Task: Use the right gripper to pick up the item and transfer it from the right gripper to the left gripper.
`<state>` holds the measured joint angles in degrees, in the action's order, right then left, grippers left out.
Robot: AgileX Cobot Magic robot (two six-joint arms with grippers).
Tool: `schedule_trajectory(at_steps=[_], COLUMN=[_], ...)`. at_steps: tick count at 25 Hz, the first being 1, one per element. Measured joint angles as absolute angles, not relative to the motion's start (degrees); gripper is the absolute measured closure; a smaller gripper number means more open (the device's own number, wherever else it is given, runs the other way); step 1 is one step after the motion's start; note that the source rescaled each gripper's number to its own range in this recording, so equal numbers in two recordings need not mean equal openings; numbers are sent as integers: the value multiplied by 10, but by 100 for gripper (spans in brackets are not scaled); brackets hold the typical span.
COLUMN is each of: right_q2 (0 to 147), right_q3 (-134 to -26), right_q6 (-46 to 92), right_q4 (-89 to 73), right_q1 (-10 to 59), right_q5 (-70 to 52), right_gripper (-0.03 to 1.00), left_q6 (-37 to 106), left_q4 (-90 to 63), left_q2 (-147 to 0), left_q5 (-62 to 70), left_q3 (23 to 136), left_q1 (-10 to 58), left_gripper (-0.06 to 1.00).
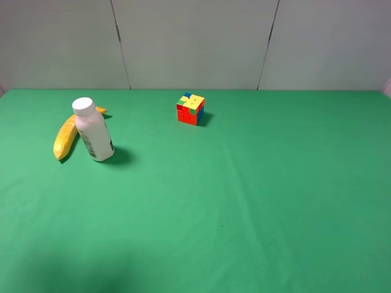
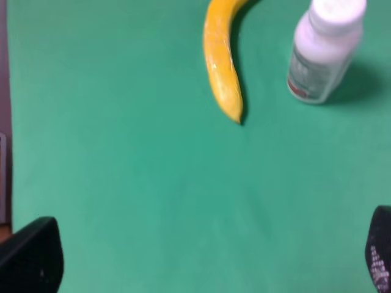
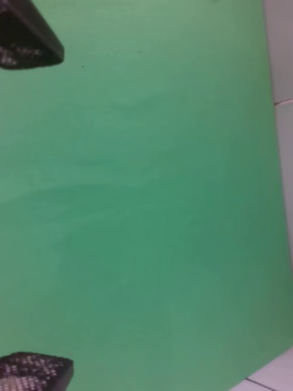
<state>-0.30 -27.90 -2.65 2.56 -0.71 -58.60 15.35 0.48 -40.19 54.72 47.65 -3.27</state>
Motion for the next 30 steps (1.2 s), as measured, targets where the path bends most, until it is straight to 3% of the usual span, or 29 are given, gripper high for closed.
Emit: schedule_trajectory(at_steps=[14,22,30], right_q2=[-3,-3,-3], right_q3=[-279,-279,-279], right_q6=[-26,-26,-26], right_q4=[26,26,26], right_q1=[-7,-7,-7], right_q5=[-586,-586,-586], right_gripper=[-3,-3,-3], left_q6=[56,33,14], left_q4=[-24,-51,-31], left_q2=[-83,-55,-55], left_q5=[638,625,610], left_q3=[322,292,284], left_q1=[-16,33,37], left_gripper=[-4,-4,-4])
